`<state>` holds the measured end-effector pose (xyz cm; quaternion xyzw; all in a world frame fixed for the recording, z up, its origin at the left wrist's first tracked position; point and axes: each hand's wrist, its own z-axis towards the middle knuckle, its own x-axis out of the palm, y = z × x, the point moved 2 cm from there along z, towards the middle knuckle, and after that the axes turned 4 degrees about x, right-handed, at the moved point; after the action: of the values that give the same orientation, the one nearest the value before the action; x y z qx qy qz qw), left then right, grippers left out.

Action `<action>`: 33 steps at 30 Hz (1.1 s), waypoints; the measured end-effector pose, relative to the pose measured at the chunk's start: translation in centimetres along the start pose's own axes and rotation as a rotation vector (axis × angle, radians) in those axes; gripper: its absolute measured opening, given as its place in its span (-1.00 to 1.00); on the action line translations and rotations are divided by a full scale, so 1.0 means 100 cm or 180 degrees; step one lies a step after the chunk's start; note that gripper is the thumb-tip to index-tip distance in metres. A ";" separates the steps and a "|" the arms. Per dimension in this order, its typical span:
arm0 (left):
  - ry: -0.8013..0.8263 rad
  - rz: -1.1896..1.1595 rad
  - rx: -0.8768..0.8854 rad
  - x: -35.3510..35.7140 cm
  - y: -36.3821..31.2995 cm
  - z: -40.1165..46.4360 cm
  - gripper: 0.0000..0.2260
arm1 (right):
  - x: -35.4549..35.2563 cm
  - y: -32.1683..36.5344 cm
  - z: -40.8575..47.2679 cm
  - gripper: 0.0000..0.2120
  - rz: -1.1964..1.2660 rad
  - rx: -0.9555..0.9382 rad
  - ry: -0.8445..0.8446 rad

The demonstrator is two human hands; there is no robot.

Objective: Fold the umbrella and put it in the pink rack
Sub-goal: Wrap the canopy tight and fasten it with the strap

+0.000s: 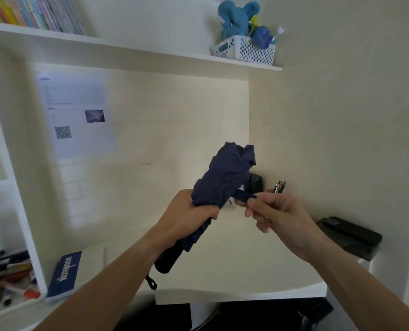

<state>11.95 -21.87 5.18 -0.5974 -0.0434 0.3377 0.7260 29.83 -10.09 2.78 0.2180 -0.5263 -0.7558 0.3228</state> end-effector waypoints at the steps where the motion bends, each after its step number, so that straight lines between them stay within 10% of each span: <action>1: -0.0053 -0.0074 -0.0062 0.000 0.002 0.000 -0.68 | 0.001 0.002 -0.001 -0.73 -0.0040 -0.0023 -0.0054; 7: -0.0586 0.0139 -0.0083 -0.002 0.011 0.008 -0.71 | 0.004 -0.006 -0.005 -0.82 -0.0098 -0.0117 -0.0557; 15: -0.1659 0.2778 0.1547 0.000 0.023 0.006 -0.66 | 0.032 0.000 -0.016 -0.82 -0.0568 -0.0684 -0.0659; 33: -0.1339 0.3722 0.1584 0.007 0.020 0.001 -0.60 | 0.037 -0.003 -0.014 -0.68 -0.1474 -0.1592 -0.0704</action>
<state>11.56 -21.29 3.21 -0.2587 0.2262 0.7849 0.5157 28.10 -13.59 2.08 0.1627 -0.2935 -0.9334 0.1275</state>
